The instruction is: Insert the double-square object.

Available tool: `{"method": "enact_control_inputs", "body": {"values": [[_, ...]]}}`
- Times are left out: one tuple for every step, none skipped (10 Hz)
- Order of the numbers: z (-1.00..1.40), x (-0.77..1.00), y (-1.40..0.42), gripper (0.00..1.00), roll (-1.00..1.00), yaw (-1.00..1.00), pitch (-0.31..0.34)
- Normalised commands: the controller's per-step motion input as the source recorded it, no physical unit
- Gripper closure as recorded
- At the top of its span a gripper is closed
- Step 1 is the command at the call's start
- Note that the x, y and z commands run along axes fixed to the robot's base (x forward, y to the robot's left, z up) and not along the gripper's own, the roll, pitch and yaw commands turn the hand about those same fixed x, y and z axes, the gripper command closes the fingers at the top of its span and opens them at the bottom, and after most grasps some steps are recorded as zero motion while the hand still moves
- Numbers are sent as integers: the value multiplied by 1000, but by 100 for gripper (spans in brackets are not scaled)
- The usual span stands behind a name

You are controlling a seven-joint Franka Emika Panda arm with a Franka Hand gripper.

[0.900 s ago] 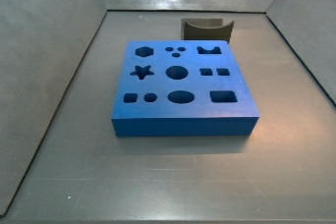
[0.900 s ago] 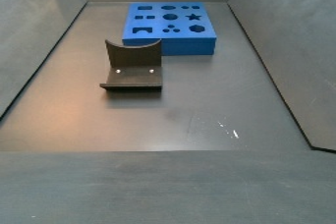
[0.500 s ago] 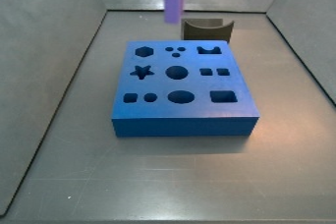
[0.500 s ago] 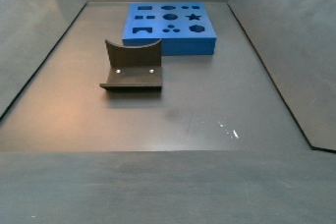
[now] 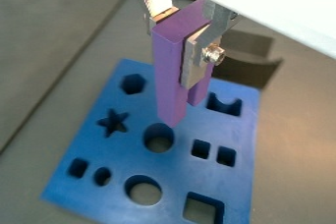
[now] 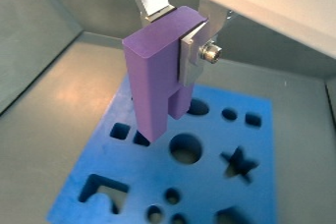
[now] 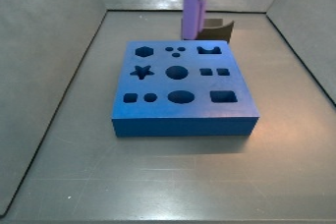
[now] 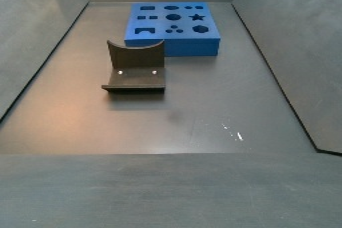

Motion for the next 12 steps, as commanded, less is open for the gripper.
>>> {"method": "enact_control_inputs", "body": {"values": [[-331,160,66,100,0,-1000,0],[-314,57,0,100,0,-1000,0],[-311,63,0,100,0,-1000,0],[-314,74,0,100,0,-1000,0],[-314,77,0,100,0,-1000,0],[-314,77,0,100,0,-1000,0],[-283,63,0,100,0,-1000,0],[-260,63,0,100,0,-1000,0],[-231,0,0,100,0,-1000,0],[-217,0,0,100,0,-1000,0],[-214,0,0,100,0,-1000,0],[-137,49,0,100,0,-1000,0]]}}
